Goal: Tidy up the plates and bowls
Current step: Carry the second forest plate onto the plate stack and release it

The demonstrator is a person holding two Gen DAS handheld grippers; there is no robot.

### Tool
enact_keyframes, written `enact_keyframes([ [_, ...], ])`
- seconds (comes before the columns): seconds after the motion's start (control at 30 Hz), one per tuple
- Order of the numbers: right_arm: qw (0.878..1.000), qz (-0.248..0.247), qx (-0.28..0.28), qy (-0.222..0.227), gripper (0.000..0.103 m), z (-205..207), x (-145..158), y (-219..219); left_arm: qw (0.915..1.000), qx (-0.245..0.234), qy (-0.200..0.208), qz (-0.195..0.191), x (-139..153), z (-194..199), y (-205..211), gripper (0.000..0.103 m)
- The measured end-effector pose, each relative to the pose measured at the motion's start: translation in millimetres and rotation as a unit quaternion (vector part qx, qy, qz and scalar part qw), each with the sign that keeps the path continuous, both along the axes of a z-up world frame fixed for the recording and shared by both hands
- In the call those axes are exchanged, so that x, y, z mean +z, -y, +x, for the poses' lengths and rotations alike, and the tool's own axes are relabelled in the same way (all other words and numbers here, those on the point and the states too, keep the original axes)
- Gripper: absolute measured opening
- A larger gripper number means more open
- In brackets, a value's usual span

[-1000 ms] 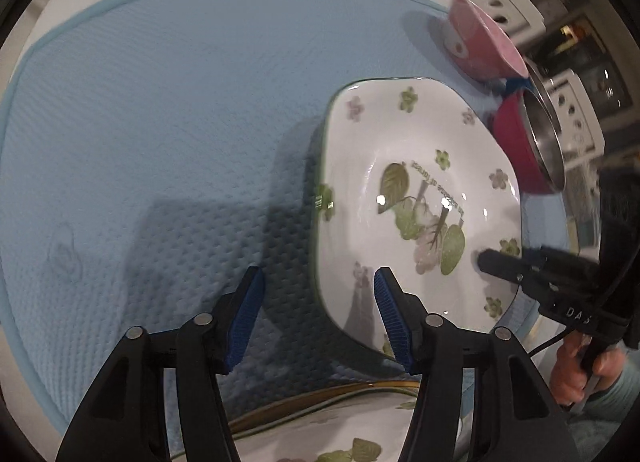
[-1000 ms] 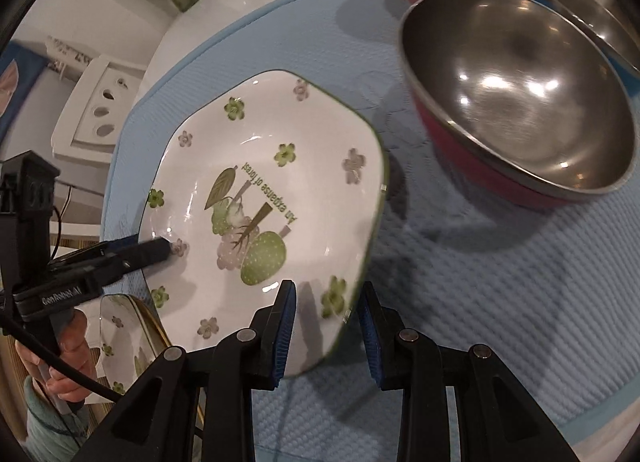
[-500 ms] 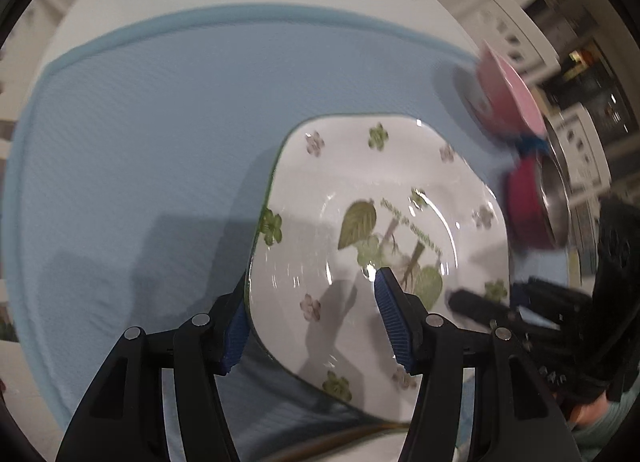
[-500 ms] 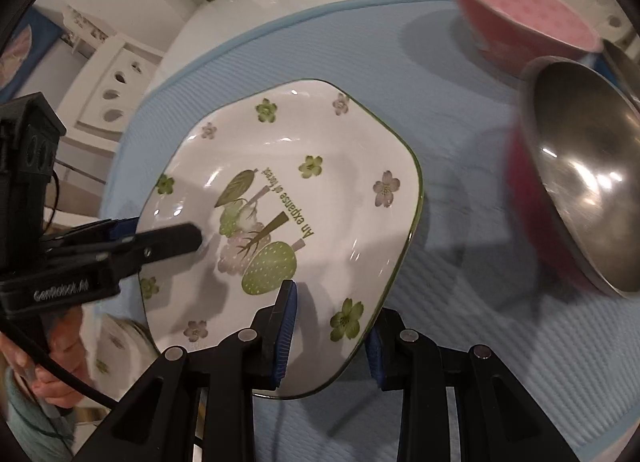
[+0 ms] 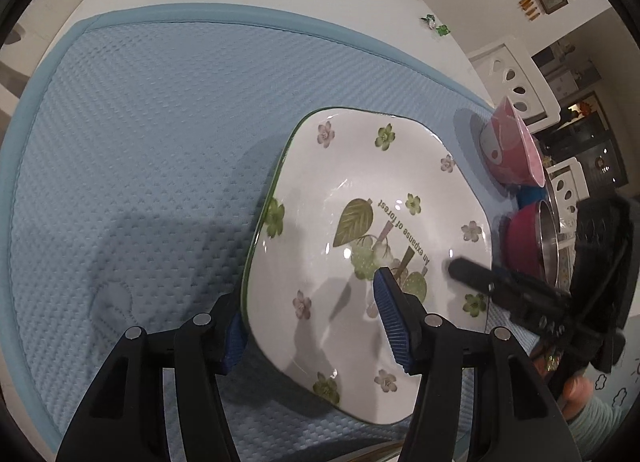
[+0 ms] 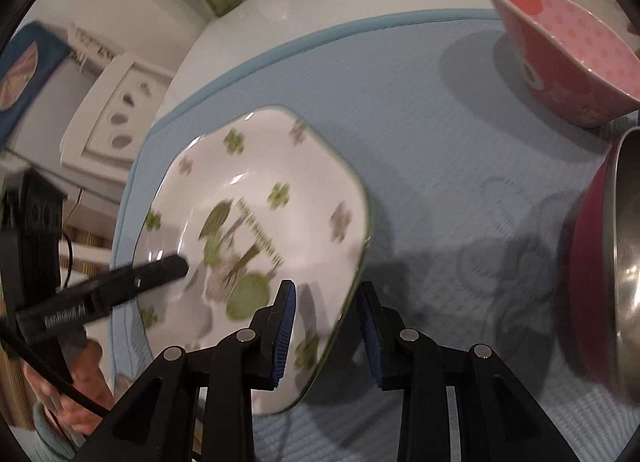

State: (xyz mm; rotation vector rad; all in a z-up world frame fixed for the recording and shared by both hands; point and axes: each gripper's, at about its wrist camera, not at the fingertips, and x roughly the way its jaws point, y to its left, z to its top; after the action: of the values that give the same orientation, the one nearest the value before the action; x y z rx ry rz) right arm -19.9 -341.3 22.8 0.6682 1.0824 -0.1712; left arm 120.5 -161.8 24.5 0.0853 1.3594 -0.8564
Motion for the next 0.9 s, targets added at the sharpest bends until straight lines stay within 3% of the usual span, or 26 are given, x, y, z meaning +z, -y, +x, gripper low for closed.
enact_keyframes([
  [0.2, 1.0, -0.019, 0.009, 0.017, 0.031, 15, 2, -1, 0.9999, 0.007, 0.007, -0.003, 1, 9, 1, 0.054],
  [0.33, 0.997, -0.066, 0.039, 0.012, 0.031, 25, 5, -14, 0.9999, 0.016, 0.001, -0.003, 2, 11, -1, 0.054],
  [0.53, 0.99, -0.109, 0.084, 0.015, 0.031, 27, 16, -24, 0.9967, 0.01, 0.075, 0.03, 18, -4, 1, 0.053],
  [0.7, 0.994, -0.081, 0.074, 0.022, 0.031, 30, 23, -21, 0.9961, 0.016, 0.086, 0.012, 34, -4, -4, 0.053],
  [0.9, 0.99, -0.107, 0.077, 0.045, 0.031, 33, 38, -28, 0.9901, 0.007, 0.14, 0.011, 49, -11, -4, 0.05],
])
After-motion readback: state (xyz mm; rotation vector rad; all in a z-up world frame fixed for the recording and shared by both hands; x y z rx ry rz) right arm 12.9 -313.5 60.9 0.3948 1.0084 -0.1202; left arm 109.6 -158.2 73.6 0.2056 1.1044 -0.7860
